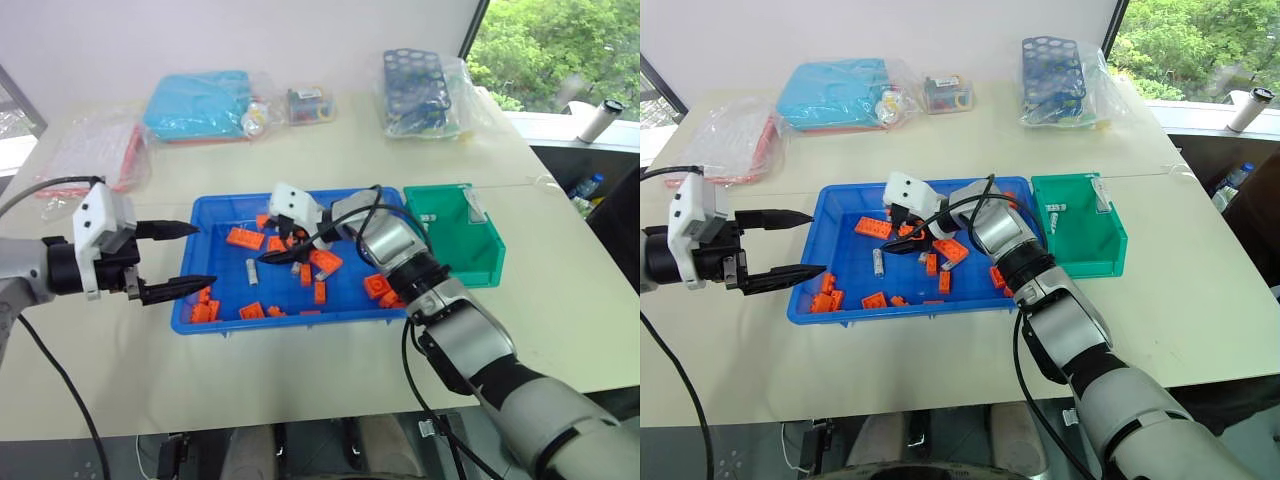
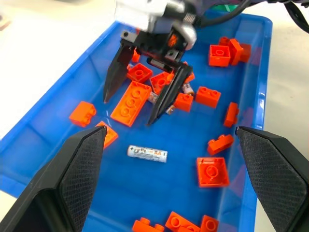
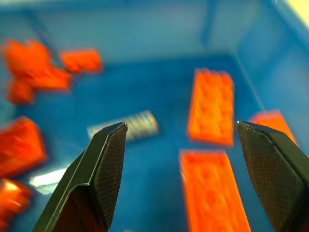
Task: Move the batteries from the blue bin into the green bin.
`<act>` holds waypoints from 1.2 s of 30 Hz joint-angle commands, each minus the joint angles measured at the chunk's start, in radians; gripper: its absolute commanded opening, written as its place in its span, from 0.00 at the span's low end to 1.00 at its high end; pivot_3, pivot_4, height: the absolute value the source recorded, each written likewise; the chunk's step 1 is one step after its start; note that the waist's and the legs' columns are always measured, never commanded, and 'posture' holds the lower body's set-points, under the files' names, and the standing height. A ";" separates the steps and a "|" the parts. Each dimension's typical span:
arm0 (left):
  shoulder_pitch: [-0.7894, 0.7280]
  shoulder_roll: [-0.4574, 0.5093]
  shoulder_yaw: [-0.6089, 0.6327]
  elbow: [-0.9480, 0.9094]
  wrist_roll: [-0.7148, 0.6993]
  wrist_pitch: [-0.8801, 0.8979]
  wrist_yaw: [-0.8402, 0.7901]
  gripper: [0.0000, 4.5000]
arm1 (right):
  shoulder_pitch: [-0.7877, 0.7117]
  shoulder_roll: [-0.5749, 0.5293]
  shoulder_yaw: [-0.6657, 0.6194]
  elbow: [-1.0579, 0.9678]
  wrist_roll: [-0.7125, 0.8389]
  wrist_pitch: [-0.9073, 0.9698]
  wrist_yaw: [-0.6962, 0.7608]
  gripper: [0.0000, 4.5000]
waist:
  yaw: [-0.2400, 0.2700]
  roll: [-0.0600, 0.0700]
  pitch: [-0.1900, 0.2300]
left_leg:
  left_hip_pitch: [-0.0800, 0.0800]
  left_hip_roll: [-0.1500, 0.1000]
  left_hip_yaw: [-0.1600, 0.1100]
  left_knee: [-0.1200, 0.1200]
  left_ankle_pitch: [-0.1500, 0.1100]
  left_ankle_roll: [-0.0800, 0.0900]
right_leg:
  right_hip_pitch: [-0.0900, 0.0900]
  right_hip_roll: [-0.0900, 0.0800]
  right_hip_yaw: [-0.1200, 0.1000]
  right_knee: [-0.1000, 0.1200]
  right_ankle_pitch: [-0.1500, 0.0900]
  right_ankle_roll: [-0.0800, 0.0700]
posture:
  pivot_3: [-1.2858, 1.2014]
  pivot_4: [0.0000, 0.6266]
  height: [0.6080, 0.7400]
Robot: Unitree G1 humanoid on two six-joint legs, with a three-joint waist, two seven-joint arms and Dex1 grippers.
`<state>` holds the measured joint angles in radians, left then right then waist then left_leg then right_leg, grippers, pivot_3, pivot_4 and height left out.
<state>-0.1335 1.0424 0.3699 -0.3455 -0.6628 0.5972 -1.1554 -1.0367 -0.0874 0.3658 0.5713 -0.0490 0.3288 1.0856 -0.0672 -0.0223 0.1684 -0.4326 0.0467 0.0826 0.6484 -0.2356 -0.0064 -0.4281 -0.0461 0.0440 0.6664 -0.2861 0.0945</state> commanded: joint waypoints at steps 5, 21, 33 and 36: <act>0.010 0.013 0.046 -0.027 -0.011 -0.006 0.007 1.00 | 0.061 0.024 0.082 -0.110 0.018 0.005 0.071 0.81 | 0.000 0.000 0.000 | 0.000 0.000 0.000 0.000 0.000 0.000 | 0.000 0.000 0.000 0.000 0.000 0.000 | 0.52 0.24 1.00; 0.066 0.018 0.123 -0.070 -0.020 0.017 0.023 1.00 | -0.009 0.093 0.077 0.270 -0.032 -0.222 0.009 0.81 | -0.002 0.000 0.000 | 0.000 0.000 0.000 0.000 0.000 0.000 | 0.000 0.000 0.000 0.000 0.000 0.000 | 0.52 0.24 1.00; 0.053 0.010 0.107 -0.063 -0.013 0.010 0.027 1.00 | -0.057 0.111 0.009 0.261 0.005 -0.188 0.017 0.87 | -0.002 0.000 0.000 | 0.000 0.000 0.000 0.000 0.000 0.000 | 0.000 0.000 0.000 0.000 0.000 0.000 | 0.52 0.24 1.00; 0.050 0.007 0.100 -0.065 -0.014 0.009 0.030 1.00 | -0.057 0.108 0.013 0.242 -0.011 -0.198 0.003 0.99 | -0.002 0.000 0.000 | 0.000 0.000 0.000 0.000 0.000 0.000 | 0.000 0.000 0.000 0.000 0.000 0.000 | 0.52 0.24 1.00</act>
<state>-0.0723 1.0433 0.4532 -0.3985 -0.6675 0.6200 -1.1284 -1.0650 0.0145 0.3940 0.8573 -0.0653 0.1408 1.0931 -0.0695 -0.0223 0.1684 -0.4324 0.0469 0.0825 0.6482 -0.2356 -0.0068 -0.4280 -0.0464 0.0439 0.6664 -0.2862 0.0944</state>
